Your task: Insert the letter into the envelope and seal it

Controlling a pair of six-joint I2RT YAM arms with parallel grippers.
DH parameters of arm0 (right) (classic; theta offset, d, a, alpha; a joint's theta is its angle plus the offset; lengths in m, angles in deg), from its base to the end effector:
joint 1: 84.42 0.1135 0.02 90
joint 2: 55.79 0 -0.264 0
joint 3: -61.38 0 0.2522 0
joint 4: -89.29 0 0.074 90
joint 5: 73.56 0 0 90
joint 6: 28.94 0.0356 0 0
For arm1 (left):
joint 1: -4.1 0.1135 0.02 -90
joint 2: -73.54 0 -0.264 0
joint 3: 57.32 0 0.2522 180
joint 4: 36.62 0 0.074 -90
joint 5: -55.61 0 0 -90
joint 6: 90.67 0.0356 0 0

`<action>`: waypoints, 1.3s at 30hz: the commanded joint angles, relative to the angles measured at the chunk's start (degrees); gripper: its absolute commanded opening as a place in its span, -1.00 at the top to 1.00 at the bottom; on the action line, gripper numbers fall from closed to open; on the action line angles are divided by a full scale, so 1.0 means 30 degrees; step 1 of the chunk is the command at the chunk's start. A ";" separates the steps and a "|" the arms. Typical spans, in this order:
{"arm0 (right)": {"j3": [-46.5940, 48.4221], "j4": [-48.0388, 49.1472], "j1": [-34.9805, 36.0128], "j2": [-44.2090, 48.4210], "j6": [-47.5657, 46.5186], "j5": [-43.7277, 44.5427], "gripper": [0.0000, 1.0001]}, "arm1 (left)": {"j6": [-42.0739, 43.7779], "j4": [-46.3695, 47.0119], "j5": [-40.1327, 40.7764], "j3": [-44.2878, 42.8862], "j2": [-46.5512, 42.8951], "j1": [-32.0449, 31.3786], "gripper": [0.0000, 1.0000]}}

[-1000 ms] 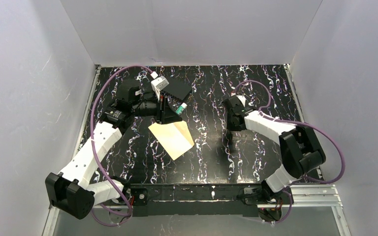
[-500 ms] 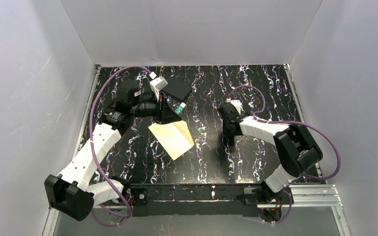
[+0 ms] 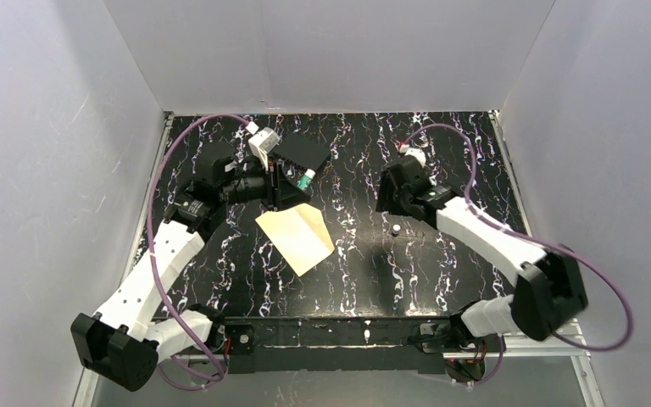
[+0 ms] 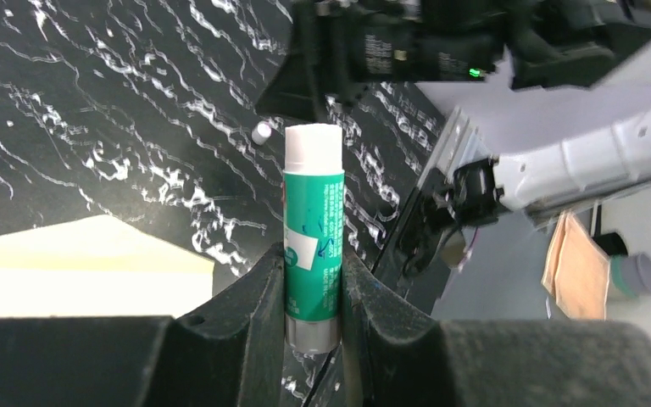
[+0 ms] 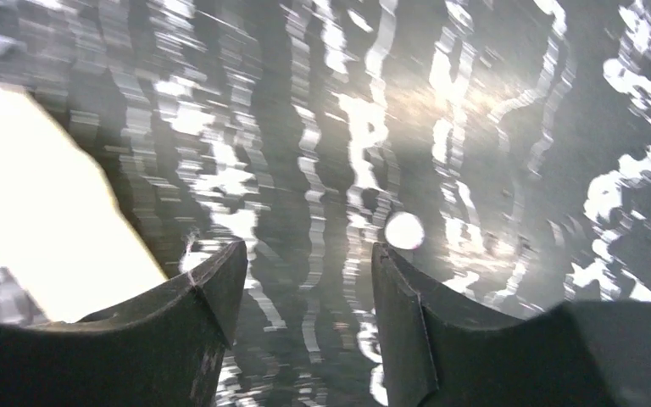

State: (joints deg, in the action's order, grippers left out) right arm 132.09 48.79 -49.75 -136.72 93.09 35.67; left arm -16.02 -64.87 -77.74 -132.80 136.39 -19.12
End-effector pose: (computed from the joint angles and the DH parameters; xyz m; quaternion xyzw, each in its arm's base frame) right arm 0.2491 0.1580 0.2462 0.0347 0.9296 0.0508 0.3633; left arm 0.2126 -0.1178 0.3767 0.2735 0.7232 -0.4632 0.4330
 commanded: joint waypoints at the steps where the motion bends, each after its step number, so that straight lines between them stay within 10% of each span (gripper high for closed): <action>1: 0.1004 0.3429 0.0014 0.3555 0.1951 -0.4432 -0.31 | -0.5384 0.4944 0.2026 0.0979 -0.1231 0.0059 1.00; 10: 0.0237 1.8819 0.2092 0.4000 0.7886 -0.9027 -0.56 | -0.8716 0.6555 0.1445 -0.0489 -0.0239 0.0033 1.00; 19: 0.3526 1.9426 0.3693 0.1021 0.7960 -0.9543 -0.49 | -0.9215 0.6702 0.0425 -0.0651 -0.0164 0.0019 1.00; 29: 0.4164 1.7944 0.3734 0.0760 0.7259 -0.9443 0.67 | -0.9232 0.6687 -0.0095 -0.0194 -0.0441 0.0014 1.00; 34: 0.6275 1.4219 0.3709 0.0024 0.4524 -1.1627 0.93 | -0.9341 0.5027 0.0361 -0.1055 -0.0312 0.0030 0.10; 39: 0.7129 1.3636 0.3420 -0.0394 0.4082 -1.4139 0.93 | -1.0042 0.5132 -0.0229 -0.1301 -0.0381 0.0076 0.04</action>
State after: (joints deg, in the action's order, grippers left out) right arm 149.71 91.50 -38.86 -137.40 109.06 0.37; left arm -44.42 -48.93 -75.97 -134.13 136.50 -18.95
